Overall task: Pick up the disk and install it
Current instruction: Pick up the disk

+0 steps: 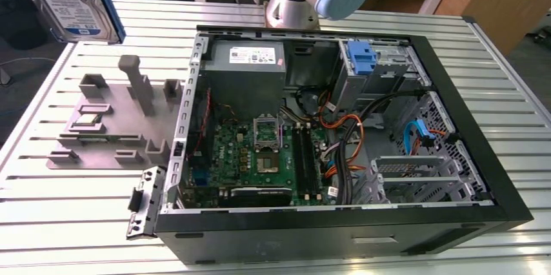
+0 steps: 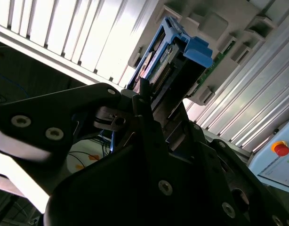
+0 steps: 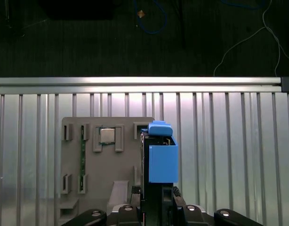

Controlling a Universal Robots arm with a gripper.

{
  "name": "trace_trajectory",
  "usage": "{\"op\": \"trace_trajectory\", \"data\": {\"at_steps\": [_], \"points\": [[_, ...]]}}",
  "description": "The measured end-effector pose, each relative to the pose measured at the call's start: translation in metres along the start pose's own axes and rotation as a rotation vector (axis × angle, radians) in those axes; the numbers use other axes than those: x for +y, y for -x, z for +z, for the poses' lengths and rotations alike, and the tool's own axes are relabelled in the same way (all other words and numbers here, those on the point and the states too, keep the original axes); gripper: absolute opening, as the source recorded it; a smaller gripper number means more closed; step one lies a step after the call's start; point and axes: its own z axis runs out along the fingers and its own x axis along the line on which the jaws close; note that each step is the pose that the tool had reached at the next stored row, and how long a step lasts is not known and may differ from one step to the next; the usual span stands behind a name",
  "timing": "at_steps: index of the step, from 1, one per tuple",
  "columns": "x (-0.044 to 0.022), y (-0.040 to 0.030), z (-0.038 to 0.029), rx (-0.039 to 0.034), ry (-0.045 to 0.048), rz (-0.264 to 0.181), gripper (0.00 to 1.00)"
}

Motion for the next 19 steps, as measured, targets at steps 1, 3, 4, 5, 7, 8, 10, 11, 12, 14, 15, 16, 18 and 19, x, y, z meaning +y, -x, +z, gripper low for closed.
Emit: {"op": "trace_trajectory", "data": {"at_steps": [1,3,4,5,7,8,10,11,12,14,15,16,18,19], "points": [[0.0,0.0,-0.0002,0.0,0.0001,0.0,0.35],[0.0001,0.0001,-0.0013,0.0001,0.0002,0.0,0.35],[0.0001,0.0001,-0.002,0.0,0.0001,0.0,0.35],[0.0002,0.0002,-0.0031,0.0001,0.0002,0.0,0.35],[0.0002,0.0004,-0.0053,0.0,0.0001,0.0,0.35],[0.0003,0.0005,-0.0067,0.0001,0.0002,0.0,0.35],[0.0004,0.0006,-0.0089,0.0,0.0001,0.0,0.35],[0.0005,0.0006,-0.0094,0.0,0.0,0.0,0.35],[0.0005,0.0007,-0.0102,0.0,0.0,0.0,0.35],[0.0005,0.0008,-0.012,0.0,0.0001,0.0,0.35],[0.0006,0.0009,-0.0123,0.0,0.0001,0.0,0.35],[0.0006,0.0008,-0.0123,0.0,0.0,0.0,0.35],[0.0006,0.0009,-0.0123,0.0,0.0,0.0,0.35],[0.0006,0.0009,-0.0123,0.0,0.0001,0.0,0.35]]}}
